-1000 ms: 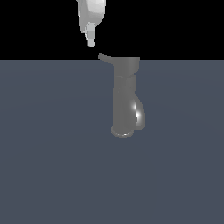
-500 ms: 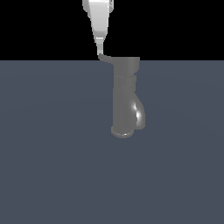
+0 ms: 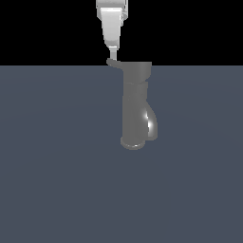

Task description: Turn on the faucet by rotating a designated handle.

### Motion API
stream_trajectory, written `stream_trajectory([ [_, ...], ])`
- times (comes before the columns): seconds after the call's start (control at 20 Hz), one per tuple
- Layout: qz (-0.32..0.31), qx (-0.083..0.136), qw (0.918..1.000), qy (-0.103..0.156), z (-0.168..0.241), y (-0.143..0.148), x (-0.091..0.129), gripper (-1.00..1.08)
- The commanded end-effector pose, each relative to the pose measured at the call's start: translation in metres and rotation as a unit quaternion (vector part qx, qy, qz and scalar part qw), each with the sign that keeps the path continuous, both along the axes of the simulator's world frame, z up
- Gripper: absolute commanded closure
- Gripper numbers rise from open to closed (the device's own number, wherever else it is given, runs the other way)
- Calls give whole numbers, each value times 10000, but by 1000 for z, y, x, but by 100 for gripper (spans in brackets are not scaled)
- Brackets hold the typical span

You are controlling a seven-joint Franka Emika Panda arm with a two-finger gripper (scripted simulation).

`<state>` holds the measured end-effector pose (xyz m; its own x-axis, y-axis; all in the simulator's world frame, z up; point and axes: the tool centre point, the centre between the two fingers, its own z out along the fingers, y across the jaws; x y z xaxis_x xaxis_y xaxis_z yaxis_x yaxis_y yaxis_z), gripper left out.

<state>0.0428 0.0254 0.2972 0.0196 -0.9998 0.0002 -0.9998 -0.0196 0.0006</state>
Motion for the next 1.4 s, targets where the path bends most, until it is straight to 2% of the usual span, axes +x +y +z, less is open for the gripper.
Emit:
stream_trajectory([
  [0.0, -22, 0, 10000, -3, 0, 0, 1, 108],
  [0.15, -18, 0, 10000, -2, 0, -1, 1, 108],
  [1.15, -22, 0, 10000, -2, 0, 15, -60, 108],
  [1.25, -2, 12, 10000, -34, 0, 16, -54, 108],
  [1.35, -4, 11, 10000, -31, 0, 13, -60, 108],
])
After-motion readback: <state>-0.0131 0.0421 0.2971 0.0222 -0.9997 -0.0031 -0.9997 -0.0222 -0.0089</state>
